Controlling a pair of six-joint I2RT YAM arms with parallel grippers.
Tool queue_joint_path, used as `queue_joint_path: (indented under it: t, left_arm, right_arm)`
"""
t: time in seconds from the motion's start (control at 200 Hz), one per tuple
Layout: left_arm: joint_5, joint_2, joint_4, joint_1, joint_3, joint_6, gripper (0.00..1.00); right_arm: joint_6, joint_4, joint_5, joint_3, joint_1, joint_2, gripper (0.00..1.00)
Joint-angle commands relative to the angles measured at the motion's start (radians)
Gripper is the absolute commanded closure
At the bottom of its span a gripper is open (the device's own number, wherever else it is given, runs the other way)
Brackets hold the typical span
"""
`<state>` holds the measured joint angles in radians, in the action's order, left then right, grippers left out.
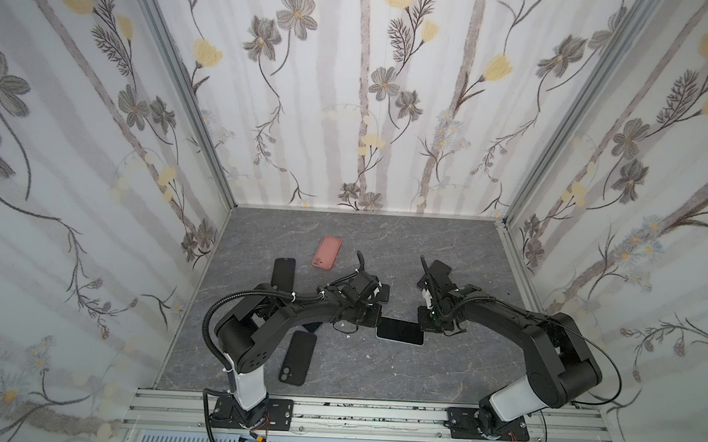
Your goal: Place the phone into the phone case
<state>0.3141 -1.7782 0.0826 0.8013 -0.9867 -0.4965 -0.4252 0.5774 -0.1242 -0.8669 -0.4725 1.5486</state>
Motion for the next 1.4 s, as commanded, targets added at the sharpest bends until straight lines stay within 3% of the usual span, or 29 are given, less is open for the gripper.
queue_joint_path:
  t: [0.0, 0.305, 0.564, 0.759, 0.884, 1.059, 1.169, 1.209, 1.394]
  left_arm:
    - [-0.036, 0.033, -0.005, -0.009, -0.026, 0.043, 0.81]
    - [-0.086, 0.203, -0.075, -0.048, -0.007, 0.141, 0.81]
    - [-0.121, 0.358, -0.129, -0.106, 0.017, 0.357, 0.81]
    - [-0.088, 0.475, -0.245, -0.131, 0.107, 0.539, 0.78]
    - [-0.070, 0.558, -0.346, -0.140, 0.197, 0.630, 0.76]
    - [-0.062, 0.624, -0.443, -0.151, 0.307, 0.712, 0.71]
    - [-0.061, 0.645, -0.473, -0.155, 0.350, 0.756, 0.66]
    - [-0.063, 0.652, -0.487, -0.157, 0.363, 0.767, 0.65]
    - [-0.044, 0.676, -0.518, -0.164, 0.401, 0.808, 0.50]
  right_arm:
    - [0.037, 0.027, 0.013, -0.057, -0.003, -0.040, 0.81]
    - [0.196, 0.022, 0.026, -0.167, -0.004, -0.119, 0.74]
    - [0.453, 0.004, -0.019, -0.179, -0.008, -0.164, 0.65]
    - [0.641, -0.020, -0.079, -0.161, -0.012, -0.213, 0.58]
    - [0.752, -0.042, -0.105, -0.124, -0.014, -0.253, 0.47]
    - [0.876, -0.026, -0.101, -0.075, -0.018, -0.271, 0.22]
    - [0.927, -0.019, -0.077, -0.058, -0.023, -0.255, 0.13]
    - [0.938, -0.020, -0.065, -0.057, -0.025, -0.246, 0.00]
    - [0.992, -0.015, -0.042, -0.071, -0.042, -0.191, 0.00]
